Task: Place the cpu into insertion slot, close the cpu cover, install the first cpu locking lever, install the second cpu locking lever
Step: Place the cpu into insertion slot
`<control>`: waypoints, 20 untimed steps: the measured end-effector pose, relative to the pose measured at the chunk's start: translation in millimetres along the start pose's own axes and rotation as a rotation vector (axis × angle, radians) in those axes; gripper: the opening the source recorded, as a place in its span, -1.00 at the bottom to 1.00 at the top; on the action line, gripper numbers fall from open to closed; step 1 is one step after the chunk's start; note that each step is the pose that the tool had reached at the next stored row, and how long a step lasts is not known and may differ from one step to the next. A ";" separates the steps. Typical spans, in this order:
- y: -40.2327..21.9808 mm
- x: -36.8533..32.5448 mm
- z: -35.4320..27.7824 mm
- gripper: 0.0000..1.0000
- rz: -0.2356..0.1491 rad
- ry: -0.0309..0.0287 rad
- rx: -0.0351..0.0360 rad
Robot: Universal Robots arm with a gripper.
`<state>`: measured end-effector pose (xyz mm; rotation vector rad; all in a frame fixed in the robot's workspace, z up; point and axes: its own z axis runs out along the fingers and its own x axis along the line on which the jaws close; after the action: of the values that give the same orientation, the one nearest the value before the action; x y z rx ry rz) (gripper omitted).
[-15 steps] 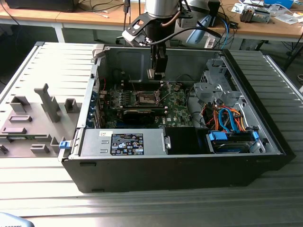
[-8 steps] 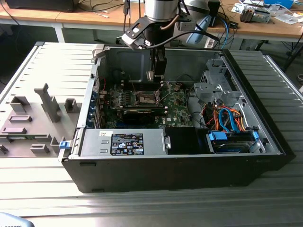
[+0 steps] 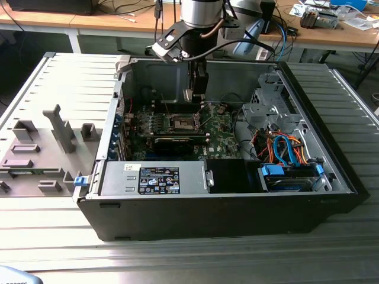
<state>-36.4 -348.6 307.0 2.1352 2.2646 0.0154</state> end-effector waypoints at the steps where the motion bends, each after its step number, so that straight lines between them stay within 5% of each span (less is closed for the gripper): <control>1: 0.0 0.0 0.1 0.09 0.000 0.0000 0.0000; 8: -0.1 0.1 5.0 0.09 0.000 -0.0002 0.0000; 10: -0.6 0.3 22.2 0.09 0.000 -0.0094 0.0006; 20: -0.7 0.4 25.2 0.09 0.000 -0.0104 0.0007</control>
<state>-36.4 -348.6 281.7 2.1302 2.2596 0.0035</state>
